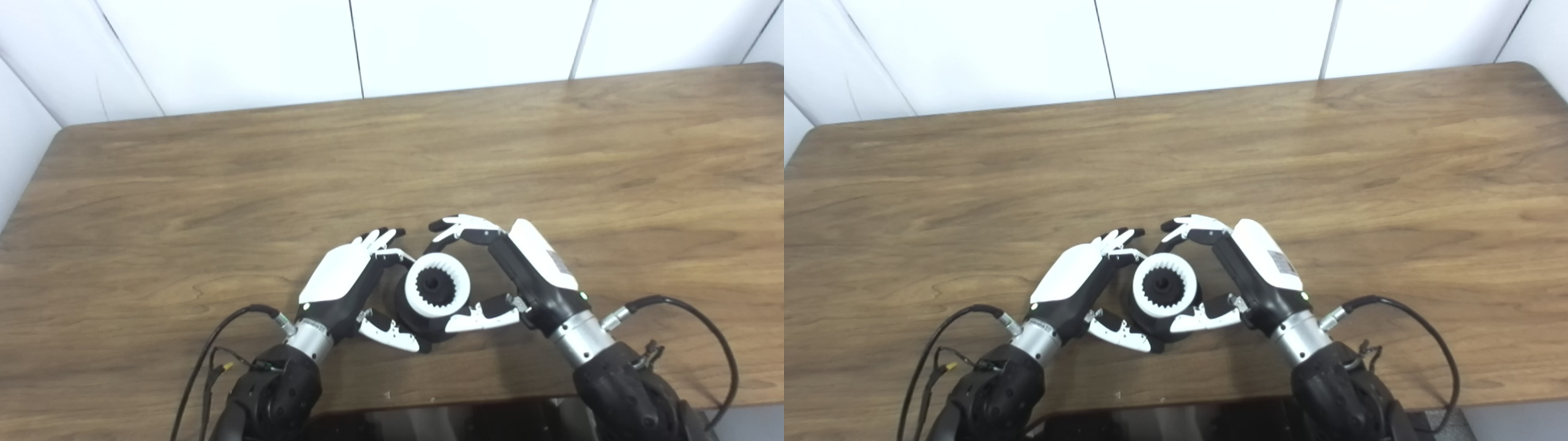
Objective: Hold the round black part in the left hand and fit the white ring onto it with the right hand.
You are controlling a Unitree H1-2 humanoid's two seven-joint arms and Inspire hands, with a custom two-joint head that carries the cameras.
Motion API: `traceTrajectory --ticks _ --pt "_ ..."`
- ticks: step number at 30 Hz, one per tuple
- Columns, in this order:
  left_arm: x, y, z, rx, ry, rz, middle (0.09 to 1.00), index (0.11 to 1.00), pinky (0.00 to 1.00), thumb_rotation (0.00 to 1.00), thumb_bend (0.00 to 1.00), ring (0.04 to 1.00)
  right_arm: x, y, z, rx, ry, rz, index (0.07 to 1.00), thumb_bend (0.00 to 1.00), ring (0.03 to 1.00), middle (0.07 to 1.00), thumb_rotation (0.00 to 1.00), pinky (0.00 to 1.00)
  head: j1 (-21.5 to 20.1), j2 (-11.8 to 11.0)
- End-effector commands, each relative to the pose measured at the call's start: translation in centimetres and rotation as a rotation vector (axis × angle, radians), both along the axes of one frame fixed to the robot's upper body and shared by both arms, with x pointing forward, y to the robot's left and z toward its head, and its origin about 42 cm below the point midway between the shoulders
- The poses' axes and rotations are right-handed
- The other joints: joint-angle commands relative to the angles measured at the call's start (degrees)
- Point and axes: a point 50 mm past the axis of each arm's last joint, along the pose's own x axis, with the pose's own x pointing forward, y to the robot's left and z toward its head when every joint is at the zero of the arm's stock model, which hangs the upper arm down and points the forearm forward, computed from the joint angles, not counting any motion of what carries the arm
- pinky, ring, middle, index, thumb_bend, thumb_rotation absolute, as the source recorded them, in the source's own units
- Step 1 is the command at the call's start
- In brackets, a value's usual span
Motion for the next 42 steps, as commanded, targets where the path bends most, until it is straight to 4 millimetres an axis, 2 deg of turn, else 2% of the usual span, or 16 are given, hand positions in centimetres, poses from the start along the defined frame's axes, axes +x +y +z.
traceTrajectory --ticks 1,9,28,42 --pt "0.6 -0.3 0.9 -0.005 -0.055 0.001 0.971 0.629 1.0 0.27 1.0 1.0 0.5 0.6 1.2 0.015 -0.07 0.018 0.481 0.52 0.856 0.791 0.15 0.85 0.01 0.04" --pt "0.6 -0.2 1.0 -0.008 -0.055 -0.001 0.97 0.629 1.0 0.28 1.0 1.0 1.0 0.9 1.2 0.008 -0.081 0.02 0.481 0.52 0.865 0.794 0.15 0.89 0.07 0.09" --pt "0.4 0.1 1.2 0.002 -0.059 -0.002 0.97 0.631 1.0 0.29 1.0 1.0 1.6 0.6 1.2 0.0 -0.086 0.0 0.481 0.52 0.865 0.793 0.15 0.86 -0.6 0.69" --pt "0.5 0.3 1.4 0.01 -0.063 -0.005 0.971 0.631 1.0 0.28 1.0 1.0 1.5 -0.2 0.0 -0.02 -0.046 -0.023 0.482 0.52 0.867 0.797 0.14 0.9 -0.59 1.15"
